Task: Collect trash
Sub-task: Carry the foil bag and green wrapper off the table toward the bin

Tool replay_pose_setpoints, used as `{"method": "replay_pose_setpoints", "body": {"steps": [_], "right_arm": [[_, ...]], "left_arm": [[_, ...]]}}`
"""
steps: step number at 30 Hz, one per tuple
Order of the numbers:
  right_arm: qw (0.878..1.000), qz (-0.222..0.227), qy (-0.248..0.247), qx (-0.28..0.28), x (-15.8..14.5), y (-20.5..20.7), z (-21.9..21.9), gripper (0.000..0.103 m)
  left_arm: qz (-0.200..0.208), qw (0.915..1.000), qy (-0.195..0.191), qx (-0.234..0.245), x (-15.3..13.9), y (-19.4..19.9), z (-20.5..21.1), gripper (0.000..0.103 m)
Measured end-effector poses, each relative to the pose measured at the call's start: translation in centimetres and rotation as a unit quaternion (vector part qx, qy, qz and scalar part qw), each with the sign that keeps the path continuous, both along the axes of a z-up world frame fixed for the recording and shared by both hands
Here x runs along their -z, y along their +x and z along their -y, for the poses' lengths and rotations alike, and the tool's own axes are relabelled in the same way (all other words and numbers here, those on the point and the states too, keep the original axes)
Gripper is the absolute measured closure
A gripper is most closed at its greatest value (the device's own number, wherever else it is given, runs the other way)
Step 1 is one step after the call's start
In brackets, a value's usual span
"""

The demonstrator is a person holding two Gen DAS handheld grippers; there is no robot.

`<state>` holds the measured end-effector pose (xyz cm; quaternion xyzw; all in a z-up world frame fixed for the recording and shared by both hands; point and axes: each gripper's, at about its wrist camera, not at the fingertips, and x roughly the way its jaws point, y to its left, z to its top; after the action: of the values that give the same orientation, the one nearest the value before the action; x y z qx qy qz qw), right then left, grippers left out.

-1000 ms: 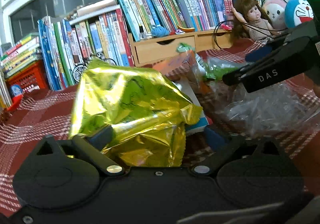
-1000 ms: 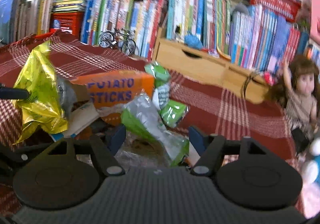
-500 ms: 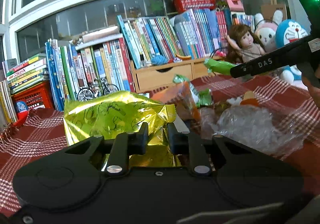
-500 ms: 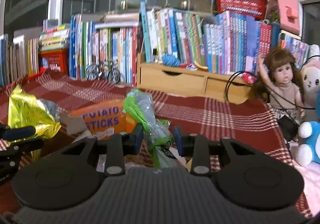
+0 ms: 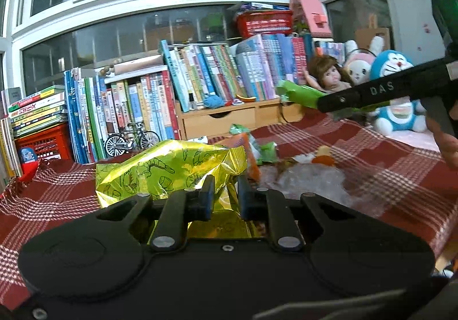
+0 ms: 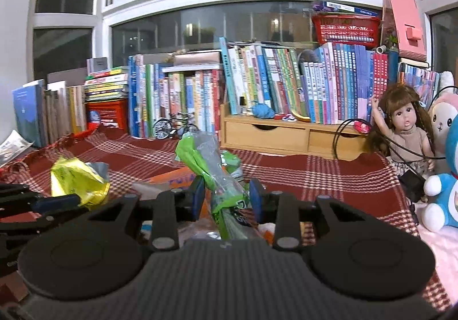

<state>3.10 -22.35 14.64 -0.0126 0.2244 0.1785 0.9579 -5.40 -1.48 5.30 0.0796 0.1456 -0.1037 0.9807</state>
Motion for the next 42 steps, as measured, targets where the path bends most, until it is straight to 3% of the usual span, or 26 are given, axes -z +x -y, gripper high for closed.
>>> {"method": "replay_pose_setpoints", "body": {"steps": [2,5,8,10,12,16,19,21,23,24,30,33,42], "right_arm": [[1.000,-0.001,0.002,-0.005,0.0,-0.8,-0.1,0.063],[1.000,-0.009,0.005,-0.009,0.2,-1.9,-0.4,0.063],[1.000,-0.016,0.006,-0.012,0.6,-2.8,-0.6,0.063],[1.000,-0.019,0.008,-0.014,0.8,-3.5,-0.7,0.063],[1.000,-0.021,0.007,-0.014,1.1,-4.1,-0.8,0.063],[0.999,-0.034,0.008,-0.016,1.8,-4.9,-0.8,0.062],[0.999,-0.044,0.006,-0.018,2.3,-5.2,-0.7,0.062],[0.999,-0.048,0.007,-0.021,2.5,-5.4,-0.6,0.062],[0.998,-0.052,0.008,-0.023,2.7,-5.6,-0.6,0.062],[0.998,-0.053,0.010,-0.023,2.7,-5.7,-0.6,0.062],[0.998,-0.056,0.013,-0.027,3.1,-6.3,-0.5,0.062],[0.998,-0.055,0.017,-0.025,2.9,-6.5,-0.3,0.062],[0.997,-0.054,0.037,-0.028,2.0,-8.0,0.2,0.063]], "left_arm": [[0.001,1.0000,0.007,0.004,0.2,-0.9,0.2,0.087],[0.005,0.9995,0.021,0.024,0.8,-2.1,0.7,0.078],[0.014,0.9985,0.049,0.019,1.9,-2.9,1.5,0.044],[0.018,0.9975,0.067,0.016,2.7,-3.0,2.1,0.036],[0.008,0.9964,0.079,0.029,3.5,-3.0,2.6,0.020],[0.007,0.9927,0.110,0.049,5.1,-2.7,3.9,0.014],[0.020,0.9879,0.151,0.026,6.3,-2.0,4.7,0.013],[0.022,0.9868,0.160,0.018,6.8,-1.3,4.9,0.013],[0.007,0.9885,0.149,0.022,7.1,-0.4,4.7,0.016],[-0.009,0.9901,0.137,0.027,7.3,0.0,4.5,0.025],[-0.002,0.9929,0.117,0.022,6.9,-0.3,4.1,0.045],[0.018,0.9928,0.118,0.011,6.3,-1.2,3.9,0.050],[0.041,0.9957,0.083,0.011,3.3,-4.7,3.1,0.051]]}}
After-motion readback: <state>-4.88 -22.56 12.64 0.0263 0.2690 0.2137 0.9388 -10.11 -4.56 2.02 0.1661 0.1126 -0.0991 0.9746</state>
